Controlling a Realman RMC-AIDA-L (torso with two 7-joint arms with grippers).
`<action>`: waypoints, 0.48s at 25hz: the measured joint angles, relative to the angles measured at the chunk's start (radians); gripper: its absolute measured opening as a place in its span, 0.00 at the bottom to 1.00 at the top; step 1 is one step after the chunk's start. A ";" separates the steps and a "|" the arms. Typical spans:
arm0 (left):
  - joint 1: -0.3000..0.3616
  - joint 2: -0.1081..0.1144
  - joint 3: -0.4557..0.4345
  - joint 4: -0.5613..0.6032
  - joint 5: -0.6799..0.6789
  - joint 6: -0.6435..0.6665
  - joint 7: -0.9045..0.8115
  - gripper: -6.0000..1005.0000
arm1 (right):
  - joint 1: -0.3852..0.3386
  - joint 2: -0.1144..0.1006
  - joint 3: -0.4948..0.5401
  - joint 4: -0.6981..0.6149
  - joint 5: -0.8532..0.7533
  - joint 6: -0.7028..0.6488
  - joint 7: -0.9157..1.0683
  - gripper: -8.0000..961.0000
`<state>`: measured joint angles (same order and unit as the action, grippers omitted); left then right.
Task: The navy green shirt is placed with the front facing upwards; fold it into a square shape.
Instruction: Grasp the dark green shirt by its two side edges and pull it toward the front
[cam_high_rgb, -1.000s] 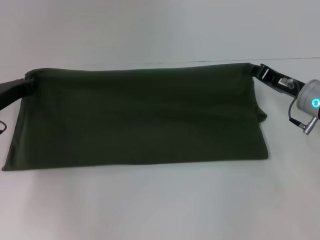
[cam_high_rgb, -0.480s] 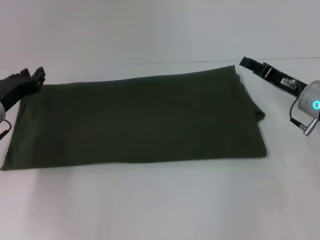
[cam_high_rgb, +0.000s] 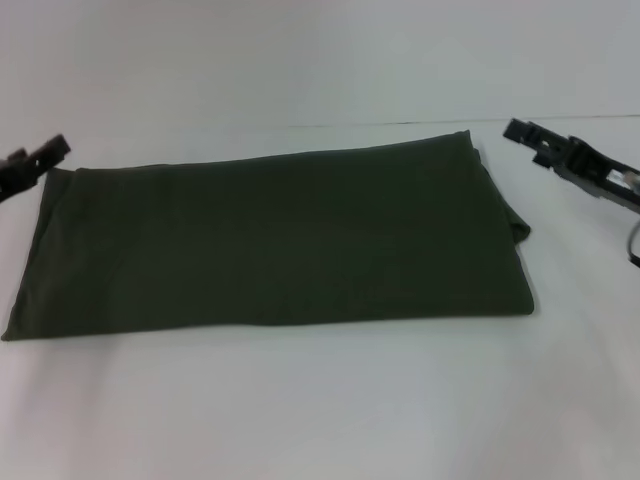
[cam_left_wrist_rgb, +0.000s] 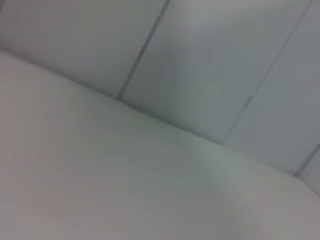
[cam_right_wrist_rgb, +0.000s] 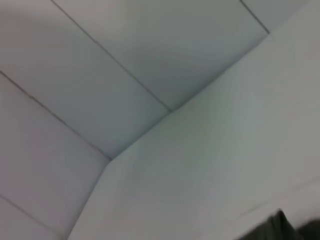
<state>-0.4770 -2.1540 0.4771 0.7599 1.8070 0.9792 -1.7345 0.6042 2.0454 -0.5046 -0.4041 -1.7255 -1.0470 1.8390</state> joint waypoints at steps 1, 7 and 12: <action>0.014 0.005 0.006 0.044 0.062 0.040 -0.089 0.52 | -0.015 -0.010 -0.019 -0.015 -0.017 -0.025 0.043 0.86; 0.008 0.074 -0.081 0.169 0.417 0.360 -0.414 0.68 | -0.069 -0.058 -0.071 -0.035 -0.085 -0.125 0.166 0.94; -0.038 0.119 -0.167 0.207 0.619 0.485 -0.451 0.83 | -0.083 -0.069 -0.074 -0.035 -0.146 -0.152 0.187 0.94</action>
<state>-0.5149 -2.0347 0.3099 0.9673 2.4263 1.4640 -2.1854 0.5208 1.9761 -0.5789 -0.4390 -1.8720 -1.1988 2.0261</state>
